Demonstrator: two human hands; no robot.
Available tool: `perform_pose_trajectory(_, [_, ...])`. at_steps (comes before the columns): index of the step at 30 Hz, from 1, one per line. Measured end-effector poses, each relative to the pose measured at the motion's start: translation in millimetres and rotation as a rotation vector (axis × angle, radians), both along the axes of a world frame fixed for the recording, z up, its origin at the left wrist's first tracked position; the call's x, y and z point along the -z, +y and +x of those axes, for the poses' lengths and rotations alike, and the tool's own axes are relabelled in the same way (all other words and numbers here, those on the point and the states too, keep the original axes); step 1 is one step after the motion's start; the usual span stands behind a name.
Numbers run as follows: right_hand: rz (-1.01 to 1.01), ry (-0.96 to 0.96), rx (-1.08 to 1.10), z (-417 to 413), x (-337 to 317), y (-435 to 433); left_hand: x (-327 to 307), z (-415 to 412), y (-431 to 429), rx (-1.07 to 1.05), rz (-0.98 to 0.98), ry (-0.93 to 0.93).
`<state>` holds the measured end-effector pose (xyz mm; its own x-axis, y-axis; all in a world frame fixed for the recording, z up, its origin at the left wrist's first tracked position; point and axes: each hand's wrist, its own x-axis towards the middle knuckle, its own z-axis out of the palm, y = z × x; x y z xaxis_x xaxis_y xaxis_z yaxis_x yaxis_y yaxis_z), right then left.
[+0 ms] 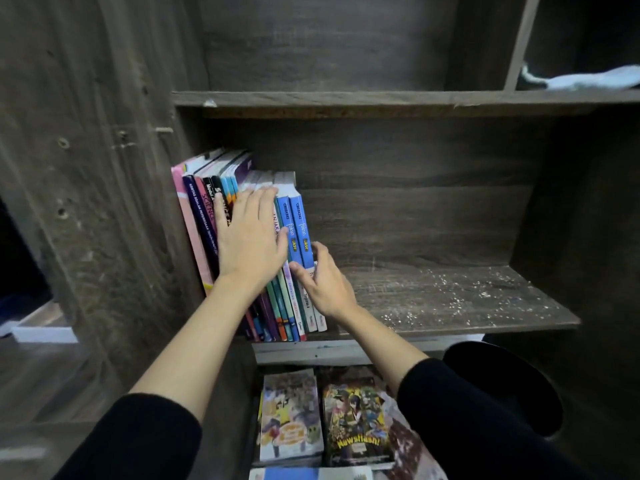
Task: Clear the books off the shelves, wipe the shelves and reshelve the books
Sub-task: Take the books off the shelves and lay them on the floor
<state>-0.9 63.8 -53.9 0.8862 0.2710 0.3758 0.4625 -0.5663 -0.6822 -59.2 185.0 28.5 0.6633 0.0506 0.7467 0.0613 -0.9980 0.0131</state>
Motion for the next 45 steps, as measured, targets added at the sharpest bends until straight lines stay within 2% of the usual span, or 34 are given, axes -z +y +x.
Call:
perform_pose_trajectory(4, [-0.092, -0.030, 0.050, 4, 0, 1, 4, 3, -1, 0.016, -0.020, -0.044])
perform_pose_trajectory(9, [-0.319, -0.179, 0.133, 4, -4, -1, 5, 4, -3, 0.021, -0.054, -0.063])
perform_pose_trajectory(15, [-0.387, -0.178, 0.191, -2, -3, 0, 5, 3, -2, 0.019, -0.050, -0.062])
perform_pose_trajectory(25, [-0.288, -0.170, 0.163, 2, 0, -3, 7, 7, -2, 0.025, -0.043, -0.100])
perform_pose_trajectory(29, [-0.208, -0.165, 0.231, 2, 4, -2, 8, 8, -1, 0.027, -0.028, -0.115])
perform_pose_trajectory(32, [-0.108, -0.101, 0.225, 0, 4, -1, 10, 10, 1, 0.026, -0.015, -0.126])
perform_pose_trajectory(37, [0.057, 0.108, 0.164, 0, 10, 3, 14, 15, 0, 0.022, -0.023, -0.161])
perform_pose_trajectory(45, [0.052, 0.035, 0.124, 1, 13, 6, 15, 16, -1, 0.033, -0.038, -0.163])
